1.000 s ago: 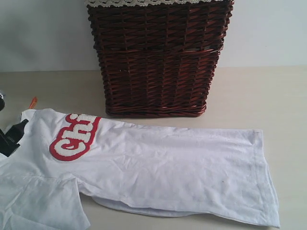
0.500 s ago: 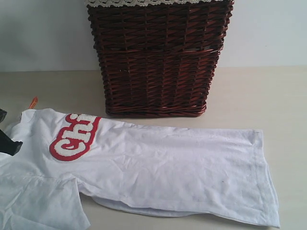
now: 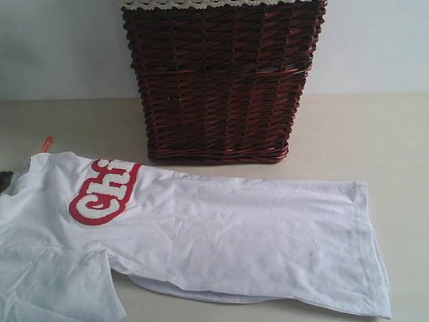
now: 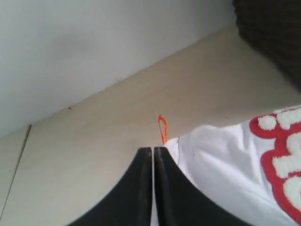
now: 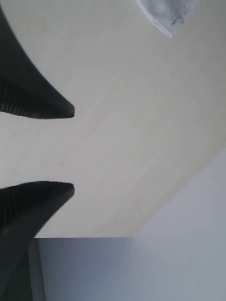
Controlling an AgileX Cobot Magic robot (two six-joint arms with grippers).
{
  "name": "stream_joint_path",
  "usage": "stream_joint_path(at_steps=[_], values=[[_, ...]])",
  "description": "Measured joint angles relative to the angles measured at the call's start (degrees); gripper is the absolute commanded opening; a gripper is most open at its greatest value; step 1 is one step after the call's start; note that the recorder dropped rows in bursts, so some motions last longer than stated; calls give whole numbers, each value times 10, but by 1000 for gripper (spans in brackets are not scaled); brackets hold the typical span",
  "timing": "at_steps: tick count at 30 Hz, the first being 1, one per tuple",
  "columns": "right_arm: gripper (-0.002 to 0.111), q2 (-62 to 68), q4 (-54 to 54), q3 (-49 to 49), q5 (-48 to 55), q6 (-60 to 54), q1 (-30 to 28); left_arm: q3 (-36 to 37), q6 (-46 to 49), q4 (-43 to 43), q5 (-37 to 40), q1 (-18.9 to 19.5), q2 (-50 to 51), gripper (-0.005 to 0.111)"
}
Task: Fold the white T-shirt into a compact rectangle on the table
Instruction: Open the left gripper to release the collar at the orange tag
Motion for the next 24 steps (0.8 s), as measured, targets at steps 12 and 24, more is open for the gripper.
stream_joint_path(at_steps=[12,24], values=[[43,0,1,0,0,0,0,214,-137,-67,322,55,-466,4],[43,0,1,0,0,0,0,225,-166,-41,419,56,-694,4]])
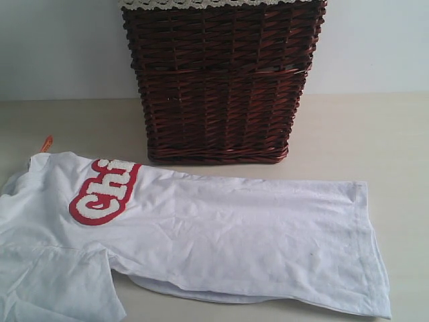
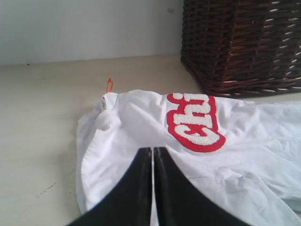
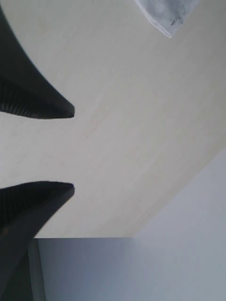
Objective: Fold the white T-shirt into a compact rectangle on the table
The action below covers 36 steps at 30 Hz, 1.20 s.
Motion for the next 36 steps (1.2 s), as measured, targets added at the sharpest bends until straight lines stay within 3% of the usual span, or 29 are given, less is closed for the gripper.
stream_joint_path(at_steps=[23,36], values=[[43,0,0,0,0,1,0,0,-1,1,14,0,-4,4],[43,0,73,0,-1,170,38,0,-1,1,15,0,-4,4]])
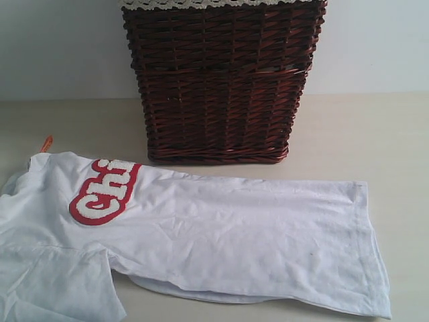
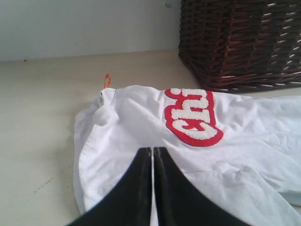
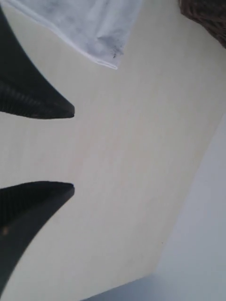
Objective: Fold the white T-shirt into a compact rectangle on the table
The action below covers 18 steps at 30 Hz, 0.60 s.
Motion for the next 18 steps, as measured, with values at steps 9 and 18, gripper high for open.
stream_joint_path(at_steps=[9,18], values=[[43,90,15,-29,82,-33,50,0,0,0,0,0,0,4],[41,374,34,-150,208,-65,95,0,0,0,0,0,0,4]])
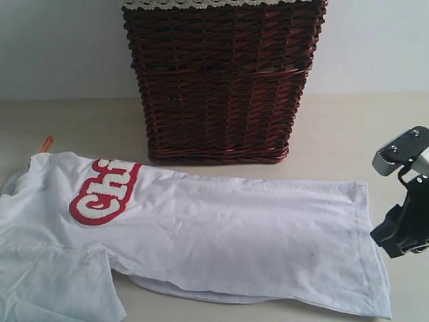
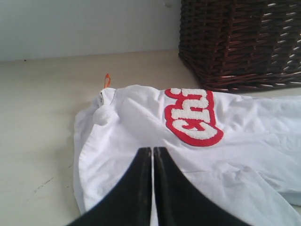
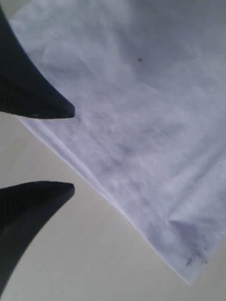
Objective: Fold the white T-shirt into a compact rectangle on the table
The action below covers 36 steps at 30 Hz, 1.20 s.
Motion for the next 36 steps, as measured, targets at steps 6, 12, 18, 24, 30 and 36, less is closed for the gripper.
stream_joint_path(at_steps=[6,12,18,24,30,36], values=[[25,81,28,-35,7,2,1,0,0,0,0,0,0,4],[23,85,150,-78,32,-48,3,0,0,0,0,0,0,4],[1,118,203,-112,194,-323,36,0,0,0,0,0,0,4],[0,195,170,-114,229,-375,64,0,0,0,1,0,0,4],[0,240,95,-116,190,-316,64,0,0,0,1,0,0,4],[0,239,-10,-125,174,-192,70,0,0,0,1,0,0,4]])
